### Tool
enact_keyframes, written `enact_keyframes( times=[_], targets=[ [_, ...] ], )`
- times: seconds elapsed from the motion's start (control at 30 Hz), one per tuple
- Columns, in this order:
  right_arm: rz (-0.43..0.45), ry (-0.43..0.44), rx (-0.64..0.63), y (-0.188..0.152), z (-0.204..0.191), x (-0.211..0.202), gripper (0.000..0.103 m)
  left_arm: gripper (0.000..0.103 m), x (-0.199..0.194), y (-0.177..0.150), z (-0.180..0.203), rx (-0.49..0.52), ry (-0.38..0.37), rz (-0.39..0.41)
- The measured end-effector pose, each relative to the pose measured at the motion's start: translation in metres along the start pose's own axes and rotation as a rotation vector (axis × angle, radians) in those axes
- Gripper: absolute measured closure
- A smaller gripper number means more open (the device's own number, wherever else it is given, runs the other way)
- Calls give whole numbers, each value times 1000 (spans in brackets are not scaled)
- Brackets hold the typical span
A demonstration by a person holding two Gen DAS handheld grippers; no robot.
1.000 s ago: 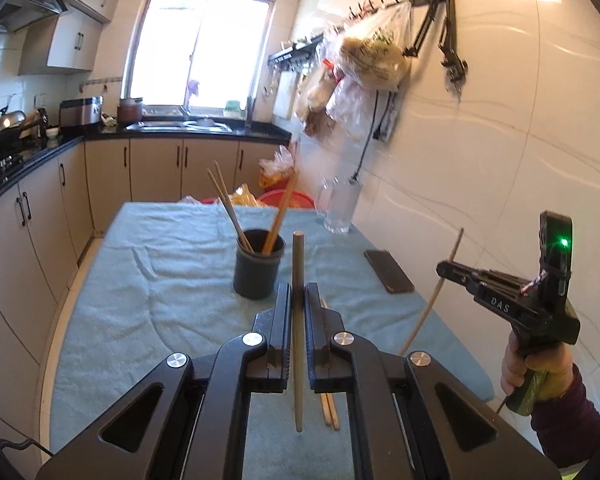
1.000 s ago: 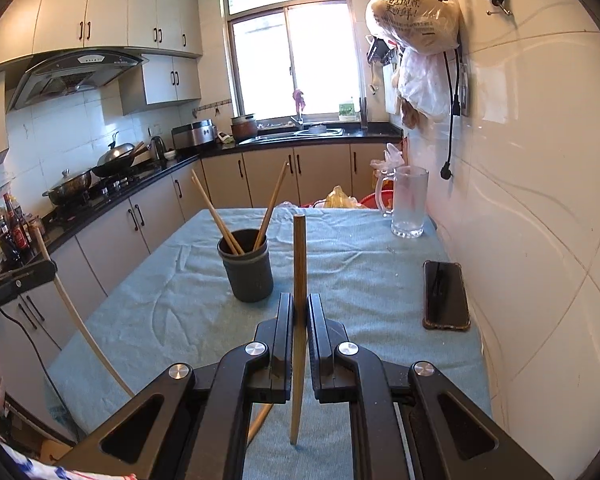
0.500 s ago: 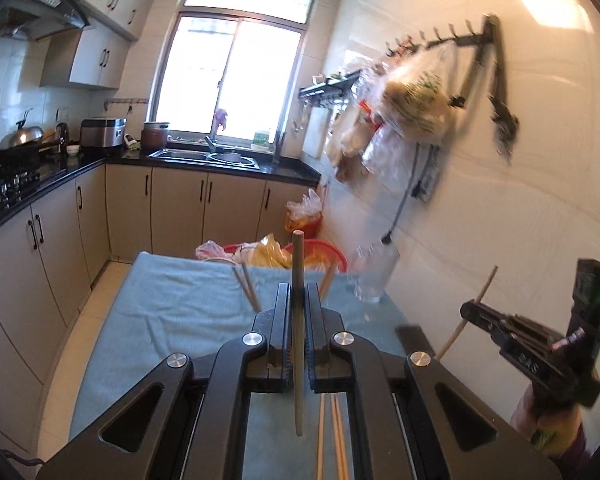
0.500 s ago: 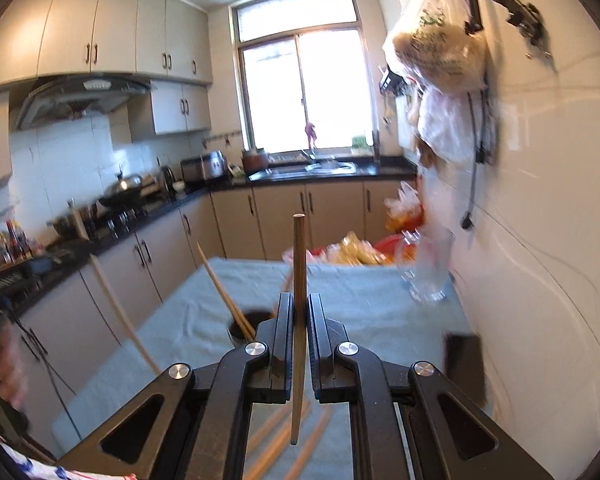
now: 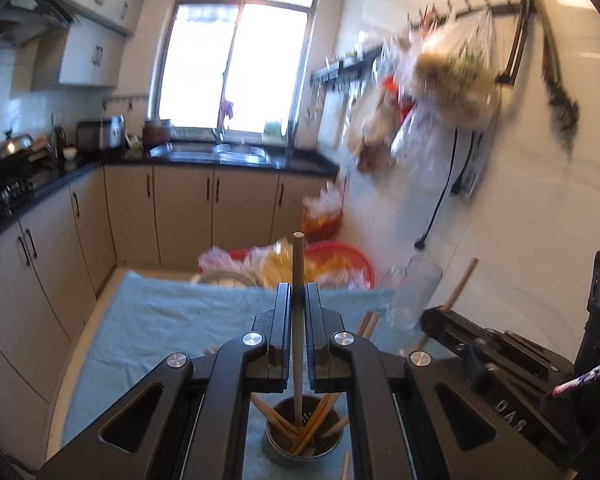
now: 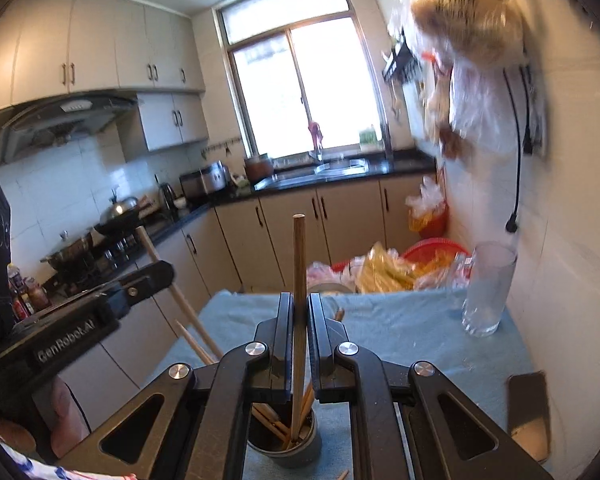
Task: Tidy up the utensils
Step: 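Lower both chopsticks into the black cup and open both tools, then grasp a wooden chopstick with the left tool while the right tool grasps one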
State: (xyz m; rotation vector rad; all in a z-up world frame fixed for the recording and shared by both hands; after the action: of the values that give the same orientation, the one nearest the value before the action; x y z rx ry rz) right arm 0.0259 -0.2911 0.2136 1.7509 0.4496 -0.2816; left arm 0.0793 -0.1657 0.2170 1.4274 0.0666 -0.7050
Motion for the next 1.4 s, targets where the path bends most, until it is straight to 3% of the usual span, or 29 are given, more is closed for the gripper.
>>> enact_keyframes(
  times=[0.2,0.43,0.5,0.57,0.6,0.8,0.97,1.13,1.4],
  targets=[
    [-91,-3,34,-27,15,37,96,97,37,-23,-11,-41,-5,-105],
    [-111,5,53,-31,24,49,95,96,28,-24,-8,-25,3,-89],
    [-114,6,54,-31,24,50,90,90,22,-23,-6,-18,-3,-80],
    [-109,6,56,-30,24,49,71,71,13,-22,-5,-12,-2,-67],
    [-103,4,59,-29,25,48,68,68,7,-22,-4,-10,0,-55],
    [-84,-17,53,-30,31,27,66,59,-35,-26,-2,8,2,-11],
    [-91,-45,64,-44,44,-3,58,48,-73,-45,-8,-15,-5,-4],
    [-187,-84,85,-92,68,-28,53,43,-88,-86,-11,-12,1,-51],
    [-436,-78,98,-213,84,-40,53,43,-50,-189,-3,10,-4,-300]
  ],
)
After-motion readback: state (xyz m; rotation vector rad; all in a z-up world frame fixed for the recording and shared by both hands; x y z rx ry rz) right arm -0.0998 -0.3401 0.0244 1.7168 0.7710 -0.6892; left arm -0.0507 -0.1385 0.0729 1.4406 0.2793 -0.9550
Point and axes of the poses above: each gripper's, at about its wrist camera, not at the fingertips, and x roughly the way its jaws point, z to its right, y to its top, the point moved 5 cm from there along x, roughly the way its jaws point
